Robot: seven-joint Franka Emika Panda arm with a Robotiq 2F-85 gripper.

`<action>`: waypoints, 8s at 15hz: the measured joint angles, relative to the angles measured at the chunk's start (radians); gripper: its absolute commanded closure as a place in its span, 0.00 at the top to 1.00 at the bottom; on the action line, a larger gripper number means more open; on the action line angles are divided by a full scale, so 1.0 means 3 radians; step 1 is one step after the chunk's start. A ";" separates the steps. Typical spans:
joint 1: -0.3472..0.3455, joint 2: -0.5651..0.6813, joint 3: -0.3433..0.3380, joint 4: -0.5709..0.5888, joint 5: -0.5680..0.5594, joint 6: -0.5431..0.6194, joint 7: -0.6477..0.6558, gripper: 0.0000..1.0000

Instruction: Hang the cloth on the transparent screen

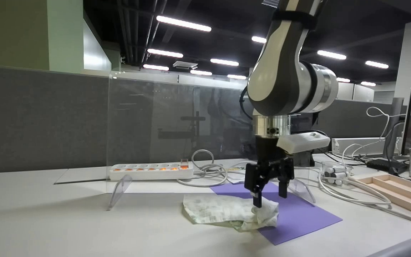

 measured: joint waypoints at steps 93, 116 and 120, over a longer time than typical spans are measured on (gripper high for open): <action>0.0331 -0.1927 0.0302 0.0425 0.0707 -0.1254 -0.0475 0.00; -0.0253 -0.1293 0.0312 0.2077 -0.0134 -0.0697 0.0439 0.00; -0.0297 -0.1125 0.0263 0.2136 -0.0288 -0.0712 0.0628 0.40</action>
